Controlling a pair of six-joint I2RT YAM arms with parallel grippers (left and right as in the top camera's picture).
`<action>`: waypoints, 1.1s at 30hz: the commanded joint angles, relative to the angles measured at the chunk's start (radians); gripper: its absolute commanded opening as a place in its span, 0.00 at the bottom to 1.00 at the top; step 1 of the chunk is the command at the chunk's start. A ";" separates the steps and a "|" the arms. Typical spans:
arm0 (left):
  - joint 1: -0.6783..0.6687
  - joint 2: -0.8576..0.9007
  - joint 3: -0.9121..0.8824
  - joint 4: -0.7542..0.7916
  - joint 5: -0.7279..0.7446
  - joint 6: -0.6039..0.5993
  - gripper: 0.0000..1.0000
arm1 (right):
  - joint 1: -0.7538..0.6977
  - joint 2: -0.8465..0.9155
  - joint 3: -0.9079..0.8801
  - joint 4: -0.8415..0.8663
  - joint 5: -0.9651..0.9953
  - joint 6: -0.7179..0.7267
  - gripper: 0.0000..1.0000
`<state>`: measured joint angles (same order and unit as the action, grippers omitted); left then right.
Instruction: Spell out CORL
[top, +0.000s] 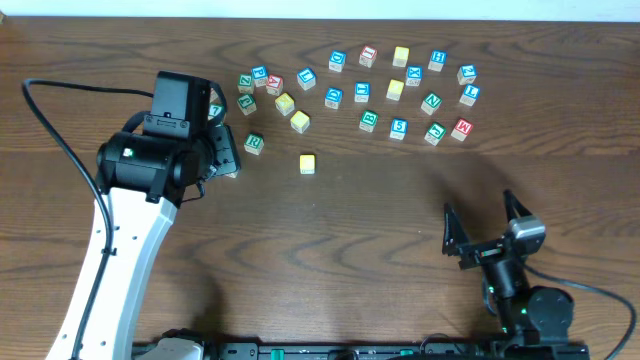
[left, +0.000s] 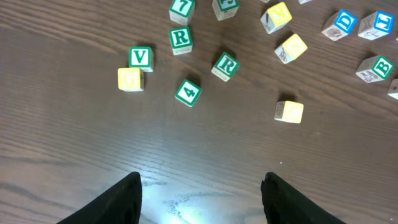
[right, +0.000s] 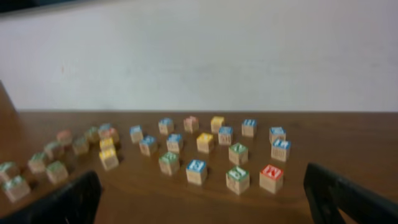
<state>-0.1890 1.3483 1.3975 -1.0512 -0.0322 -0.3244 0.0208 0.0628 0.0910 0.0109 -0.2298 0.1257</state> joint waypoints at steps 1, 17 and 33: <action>0.026 -0.015 0.018 -0.006 -0.005 0.034 0.61 | -0.009 0.103 0.162 -0.052 -0.014 -0.017 0.99; 0.127 -0.018 0.018 -0.007 -0.006 0.059 0.62 | -0.009 0.953 1.089 -0.710 -0.113 -0.128 0.99; 0.127 -0.013 0.018 -0.006 -0.006 0.059 0.62 | 0.102 1.808 2.021 -1.283 -0.079 -0.203 0.99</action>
<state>-0.0662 1.3479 1.3994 -1.0519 -0.0322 -0.2829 0.1032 1.7412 1.9167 -1.1843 -0.3305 -0.0544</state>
